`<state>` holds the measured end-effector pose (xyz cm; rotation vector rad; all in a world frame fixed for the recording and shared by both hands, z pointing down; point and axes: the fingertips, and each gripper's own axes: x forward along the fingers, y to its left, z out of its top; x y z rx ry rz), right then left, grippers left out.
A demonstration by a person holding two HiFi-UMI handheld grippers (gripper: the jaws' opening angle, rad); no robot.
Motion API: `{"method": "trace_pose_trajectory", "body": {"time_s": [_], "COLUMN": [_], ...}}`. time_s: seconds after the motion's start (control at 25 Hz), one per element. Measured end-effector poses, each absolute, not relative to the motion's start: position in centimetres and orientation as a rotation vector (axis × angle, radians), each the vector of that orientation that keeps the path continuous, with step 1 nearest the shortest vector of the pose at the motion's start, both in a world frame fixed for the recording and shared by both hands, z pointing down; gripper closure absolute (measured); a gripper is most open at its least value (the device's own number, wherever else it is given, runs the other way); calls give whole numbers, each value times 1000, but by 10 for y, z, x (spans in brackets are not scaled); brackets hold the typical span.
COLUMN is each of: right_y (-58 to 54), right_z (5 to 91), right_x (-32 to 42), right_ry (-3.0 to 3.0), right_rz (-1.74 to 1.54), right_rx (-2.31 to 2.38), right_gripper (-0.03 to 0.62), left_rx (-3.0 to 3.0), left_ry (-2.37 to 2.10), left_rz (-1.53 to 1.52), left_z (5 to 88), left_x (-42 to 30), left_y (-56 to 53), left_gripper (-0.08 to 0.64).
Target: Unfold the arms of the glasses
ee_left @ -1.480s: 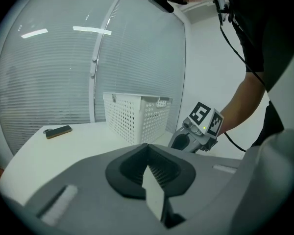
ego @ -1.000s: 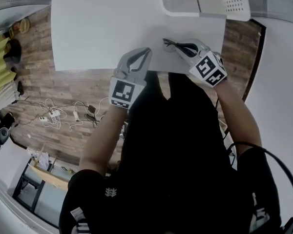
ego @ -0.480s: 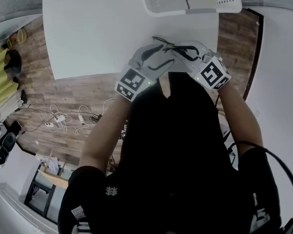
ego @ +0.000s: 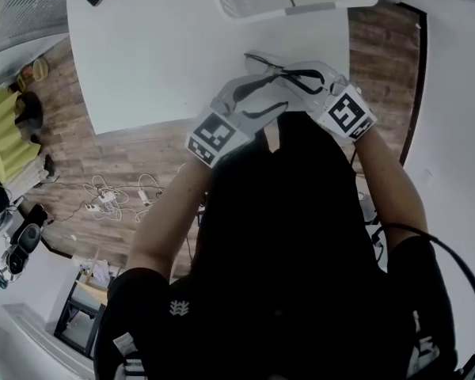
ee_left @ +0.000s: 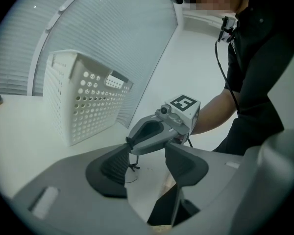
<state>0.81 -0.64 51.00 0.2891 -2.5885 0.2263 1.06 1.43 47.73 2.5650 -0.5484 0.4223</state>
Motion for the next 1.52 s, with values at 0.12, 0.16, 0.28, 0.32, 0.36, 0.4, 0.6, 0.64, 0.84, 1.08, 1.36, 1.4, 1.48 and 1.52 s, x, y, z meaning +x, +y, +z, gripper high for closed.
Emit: {"method": "trace_pose_trajectory", "body": {"time_s": [0.12, 0.16, 0.28, 0.32, 0.36, 0.4, 0.6, 0.64, 0.84, 1.08, 1.36, 1.4, 1.48, 1.52], "right_y": [-3, -1, 5, 7, 9, 11, 20, 21, 29, 31, 15, 12, 5, 1], "right_z": [509, 508, 507, 506, 505, 505, 511, 512, 520, 540, 551, 552, 552, 551], "right_x": [15, 18, 28, 33, 38, 43, 70, 75, 87, 84, 84, 85, 88, 89], "right_ry": [-2571, -2566, -2558, -2554, -2551, -2547, -2518, -2509, -2476, -2435, -2389, -2386, -2386, -2386], "right_rz": [225, 220, 212, 212, 216, 224, 262, 267, 304, 341, 319, 320, 320, 321], "right_rx": [299, 301, 312, 319, 327, 335, 377, 388, 431, 495, 519, 521, 527, 532], "right_gripper": [571, 571, 557, 555, 555, 554, 549, 549, 538, 436, 434, 434, 434, 434], "left_rx": [2578, 2584, 2605, 2613, 2621, 2629, 2660, 2665, 2685, 2693, 2684, 2684, 2683, 2684], "left_ry": [-528, -517, -482, -470, -457, -442, -366, -353, -298, -242, -230, -238, -265, -281], "left_rz": [419, 420, 428, 428, 426, 424, 428, 429, 425, 431, 407, 404, 407, 415], "left_z": [472, 471, 466, 464, 461, 458, 453, 452, 443, 440, 438, 438, 439, 440], "left_x": [16, 19, 28, 32, 36, 40, 56, 59, 72, 86, 96, 95, 88, 82], "left_y": [19, 21, 26, 28, 30, 33, 44, 45, 49, 55, 54, 52, 46, 43], "left_gripper": [321, 322, 322, 322, 322, 322, 322, 322, 322, 322, 322, 322, 322, 322]}}
